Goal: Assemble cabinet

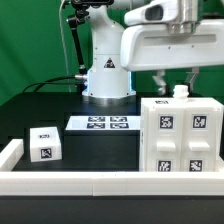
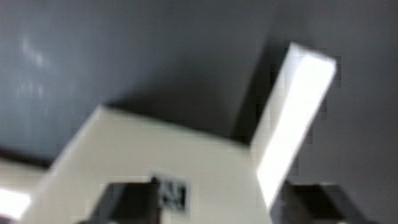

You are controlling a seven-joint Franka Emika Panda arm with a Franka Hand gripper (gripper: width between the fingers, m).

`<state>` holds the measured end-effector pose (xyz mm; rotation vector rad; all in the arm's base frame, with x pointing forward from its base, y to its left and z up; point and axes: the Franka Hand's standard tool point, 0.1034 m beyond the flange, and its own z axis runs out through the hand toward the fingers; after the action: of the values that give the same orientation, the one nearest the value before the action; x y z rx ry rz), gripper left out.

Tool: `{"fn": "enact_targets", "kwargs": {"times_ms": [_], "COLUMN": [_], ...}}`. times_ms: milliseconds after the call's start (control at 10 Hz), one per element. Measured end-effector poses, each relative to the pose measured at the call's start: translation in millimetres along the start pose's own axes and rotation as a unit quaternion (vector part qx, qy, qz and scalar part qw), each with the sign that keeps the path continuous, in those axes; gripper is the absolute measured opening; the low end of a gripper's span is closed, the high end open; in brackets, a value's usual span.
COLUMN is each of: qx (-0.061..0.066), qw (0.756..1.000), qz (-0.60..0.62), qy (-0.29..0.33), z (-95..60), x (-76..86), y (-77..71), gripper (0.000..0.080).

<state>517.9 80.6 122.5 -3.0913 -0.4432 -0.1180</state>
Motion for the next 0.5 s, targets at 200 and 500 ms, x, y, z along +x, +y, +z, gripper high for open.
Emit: {"fn": "enact_targets", "kwargs": {"times_ms": [200, 500], "qx": [-0.007, -0.011], "qw": [1.0, 0.999], "qz": [-0.011, -0.032], "qy": [-0.007, -0.018], "z": [8.5, 16.1], "x": [-33.3, -59.4], "y": [32.9, 92.2], "gripper": [0.0612, 0.0791]}}
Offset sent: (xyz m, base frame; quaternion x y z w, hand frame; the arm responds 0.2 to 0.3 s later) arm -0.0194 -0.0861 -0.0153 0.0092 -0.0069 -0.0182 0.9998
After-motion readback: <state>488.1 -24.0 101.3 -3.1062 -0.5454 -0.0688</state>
